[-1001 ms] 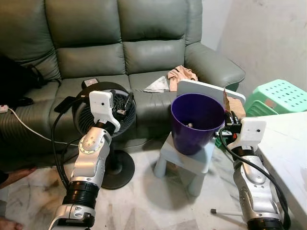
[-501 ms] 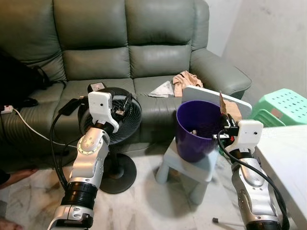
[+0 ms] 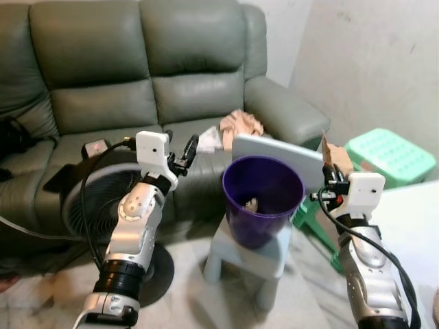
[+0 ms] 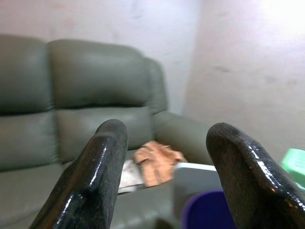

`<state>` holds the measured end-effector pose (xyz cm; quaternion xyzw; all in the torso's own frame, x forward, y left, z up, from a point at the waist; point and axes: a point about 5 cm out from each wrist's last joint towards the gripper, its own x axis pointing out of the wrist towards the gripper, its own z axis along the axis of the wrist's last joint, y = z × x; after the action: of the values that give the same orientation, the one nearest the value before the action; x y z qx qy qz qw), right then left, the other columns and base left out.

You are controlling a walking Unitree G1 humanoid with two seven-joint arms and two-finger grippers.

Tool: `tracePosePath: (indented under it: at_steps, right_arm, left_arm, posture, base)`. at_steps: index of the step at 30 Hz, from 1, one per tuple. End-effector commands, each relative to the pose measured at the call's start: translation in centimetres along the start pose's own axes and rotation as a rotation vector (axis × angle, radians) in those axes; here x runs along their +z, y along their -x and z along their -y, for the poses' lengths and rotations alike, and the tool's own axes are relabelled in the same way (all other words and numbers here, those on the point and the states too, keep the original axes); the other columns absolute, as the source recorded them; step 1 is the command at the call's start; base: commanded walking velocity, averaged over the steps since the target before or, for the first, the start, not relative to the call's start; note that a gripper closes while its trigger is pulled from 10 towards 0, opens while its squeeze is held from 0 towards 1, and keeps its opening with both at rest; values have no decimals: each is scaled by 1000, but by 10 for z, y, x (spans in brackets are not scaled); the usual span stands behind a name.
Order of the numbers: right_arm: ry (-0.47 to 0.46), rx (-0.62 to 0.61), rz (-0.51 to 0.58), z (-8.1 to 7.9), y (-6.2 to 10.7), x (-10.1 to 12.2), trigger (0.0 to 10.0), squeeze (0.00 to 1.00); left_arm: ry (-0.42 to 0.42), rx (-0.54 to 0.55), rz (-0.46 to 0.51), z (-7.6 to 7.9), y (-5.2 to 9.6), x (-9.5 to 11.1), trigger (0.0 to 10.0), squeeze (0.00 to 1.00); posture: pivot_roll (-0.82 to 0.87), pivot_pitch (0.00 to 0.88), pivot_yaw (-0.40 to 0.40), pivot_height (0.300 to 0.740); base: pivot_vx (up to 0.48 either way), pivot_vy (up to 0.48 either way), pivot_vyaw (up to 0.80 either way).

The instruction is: Picking trash to rubbish bin

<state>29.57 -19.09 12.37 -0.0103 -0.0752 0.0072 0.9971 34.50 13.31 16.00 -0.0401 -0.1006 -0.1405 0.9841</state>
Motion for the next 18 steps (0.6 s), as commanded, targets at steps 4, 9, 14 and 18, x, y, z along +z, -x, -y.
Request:
tracePosePath:
  at_steps: [4, 9, 14, 18]
  right_arm:
    - [3, 25, 14, -2, -4, 6, 10000, 0]
    - [6, 43, 8, -3, -5, 5, 10000, 0]
    - [23, 103, -17, -5, -10, 4, 10000, 0]
    - [7, 108, -21, -3, -16, 5, 10000, 0]
  left_arm:
    - [-12, 15, 0, -2, -1, 1, 10000, 0]
    - [-19, 27, 7, -2, -1, 2, 10000, 0]
    - [-7, 8, 17, 0, 1, 3, 10000, 0]
    - [-12, -3, 3, 4, 2, 0, 10000, 0]
  posture:
    - [-59, 37, -54, 740]
    - [-57, 40, -56, 740]
    - [-55, 48, -58, 740]
    - [-44, 54, -70, 740]
  base:
    - [385, 0, 0]
    - [158, 0, 0]
    - [0, 0, 0]
    - [0, 0, 0]
